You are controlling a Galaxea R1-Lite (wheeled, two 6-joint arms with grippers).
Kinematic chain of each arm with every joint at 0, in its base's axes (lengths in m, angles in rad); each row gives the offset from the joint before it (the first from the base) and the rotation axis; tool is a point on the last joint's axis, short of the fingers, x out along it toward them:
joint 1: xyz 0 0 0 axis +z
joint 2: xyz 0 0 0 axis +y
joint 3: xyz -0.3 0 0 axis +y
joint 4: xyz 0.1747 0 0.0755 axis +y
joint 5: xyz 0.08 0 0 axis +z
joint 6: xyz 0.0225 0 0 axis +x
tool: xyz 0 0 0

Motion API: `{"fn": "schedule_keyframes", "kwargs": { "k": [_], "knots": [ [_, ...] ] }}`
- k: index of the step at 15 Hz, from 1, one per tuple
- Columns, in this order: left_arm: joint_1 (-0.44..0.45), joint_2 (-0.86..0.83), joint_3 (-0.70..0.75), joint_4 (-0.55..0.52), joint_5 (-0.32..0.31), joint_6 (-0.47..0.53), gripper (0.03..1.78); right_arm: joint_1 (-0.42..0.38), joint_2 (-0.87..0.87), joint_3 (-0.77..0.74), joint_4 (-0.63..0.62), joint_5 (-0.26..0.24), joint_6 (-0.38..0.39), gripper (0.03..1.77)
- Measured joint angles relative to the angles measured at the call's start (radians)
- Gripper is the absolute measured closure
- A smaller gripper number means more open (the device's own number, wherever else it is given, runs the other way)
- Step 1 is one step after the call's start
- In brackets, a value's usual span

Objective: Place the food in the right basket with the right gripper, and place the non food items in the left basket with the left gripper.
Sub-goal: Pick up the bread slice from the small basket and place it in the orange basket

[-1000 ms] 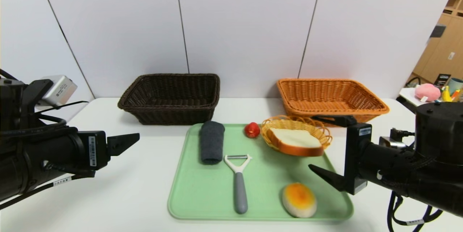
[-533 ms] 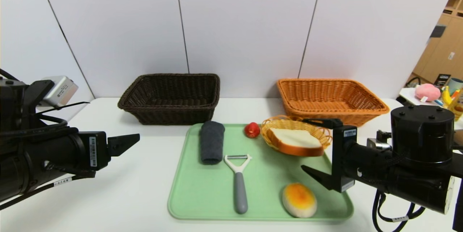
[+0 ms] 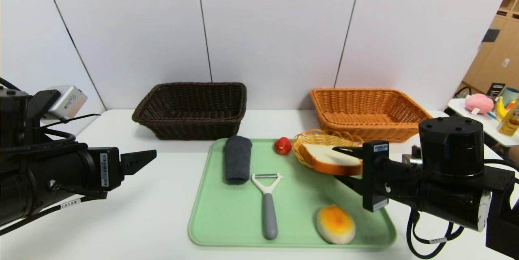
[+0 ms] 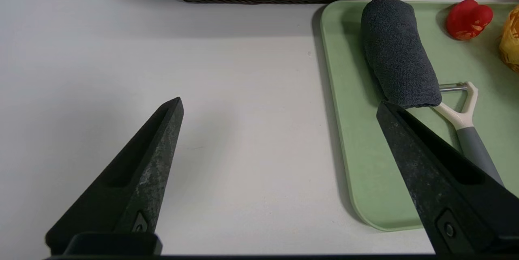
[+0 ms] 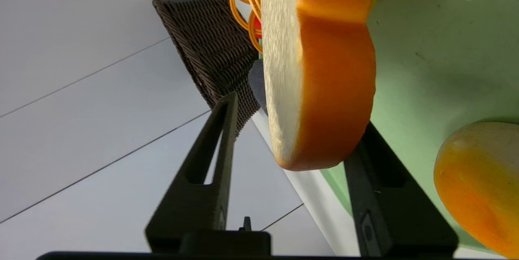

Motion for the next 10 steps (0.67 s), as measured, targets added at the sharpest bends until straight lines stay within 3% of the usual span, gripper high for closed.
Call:
{"fn": "schedule_keyframes", "kwargs": {
  "k": [1,2,10],
  "knots": [
    [0.000,0.000,-0.001,-0.001,0.000,-0.001,0.12,0.000,0.003,-0.001,0.000,0.000,0.002,1.25],
    [0.001,0.000,-0.002,-0.001,0.001,-0.003,0.12,-0.003,0.005,-0.002,0.000,-0.001,0.002,1.68],
    [0.004,0.013,-0.008,-0.037,0.001,-0.003,0.12,-0.005,-0.063,-0.032,0.065,0.013,0.004,1.68]
  ]
}}
